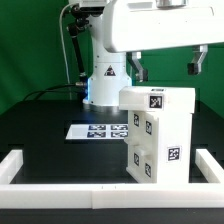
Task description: Assemble cabinet
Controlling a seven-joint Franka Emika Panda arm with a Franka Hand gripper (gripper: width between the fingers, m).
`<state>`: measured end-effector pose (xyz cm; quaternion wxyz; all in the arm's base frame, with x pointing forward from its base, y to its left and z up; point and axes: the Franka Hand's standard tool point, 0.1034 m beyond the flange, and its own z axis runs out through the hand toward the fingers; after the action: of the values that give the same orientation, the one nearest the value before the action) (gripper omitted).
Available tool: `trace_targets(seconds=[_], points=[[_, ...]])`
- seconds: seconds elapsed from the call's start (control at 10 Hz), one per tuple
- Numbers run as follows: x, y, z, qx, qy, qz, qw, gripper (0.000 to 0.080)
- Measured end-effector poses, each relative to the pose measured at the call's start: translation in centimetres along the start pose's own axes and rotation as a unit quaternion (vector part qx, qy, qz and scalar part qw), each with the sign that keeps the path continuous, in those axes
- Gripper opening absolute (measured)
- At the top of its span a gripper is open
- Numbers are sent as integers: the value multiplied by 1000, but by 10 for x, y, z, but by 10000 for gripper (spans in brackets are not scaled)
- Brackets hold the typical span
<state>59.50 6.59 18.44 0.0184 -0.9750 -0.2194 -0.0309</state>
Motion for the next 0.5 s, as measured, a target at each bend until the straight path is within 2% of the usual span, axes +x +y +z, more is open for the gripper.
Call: trace_targets(seconds=[0.1, 0.5], points=[[-3, -4, 2, -4, -19, -26, 999, 797], [-3, -1, 1, -4, -18, -122, 992, 797]])
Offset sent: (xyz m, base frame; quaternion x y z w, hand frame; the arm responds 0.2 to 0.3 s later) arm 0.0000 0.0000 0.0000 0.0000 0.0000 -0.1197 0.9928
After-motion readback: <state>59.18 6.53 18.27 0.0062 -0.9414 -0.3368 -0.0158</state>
